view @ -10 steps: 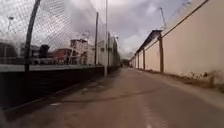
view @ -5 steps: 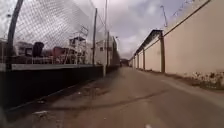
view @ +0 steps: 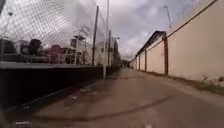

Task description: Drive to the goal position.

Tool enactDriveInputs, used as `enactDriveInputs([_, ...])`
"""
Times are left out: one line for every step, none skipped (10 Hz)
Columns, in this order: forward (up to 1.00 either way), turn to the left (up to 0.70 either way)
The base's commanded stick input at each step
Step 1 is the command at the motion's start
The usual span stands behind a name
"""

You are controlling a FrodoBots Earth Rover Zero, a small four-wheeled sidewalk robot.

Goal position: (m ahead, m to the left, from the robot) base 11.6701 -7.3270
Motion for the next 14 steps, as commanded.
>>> enactDriveInputs([0.70, 0.00])
enactDriveInputs([0.70, 0.00])
enactDriveInputs([0.70, 0.00])
enactDriveInputs([0.70, -0.26])
enactDriveInputs([0.70, -0.35])
enactDriveInputs([0.70, -0.35])
enactDriveInputs([0.70, -0.35])
enactDriveInputs([0.70, -0.35])
enactDriveInputs([0.70, -0.35])
enactDriveInputs([0.70, -0.35])
enactDriveInputs([0.70, -0.13])
enactDriveInputs([0.70, 0.00])
enactDriveInputs([0.70, 0.00])
enactDriveInputs([0.70, 0.00])
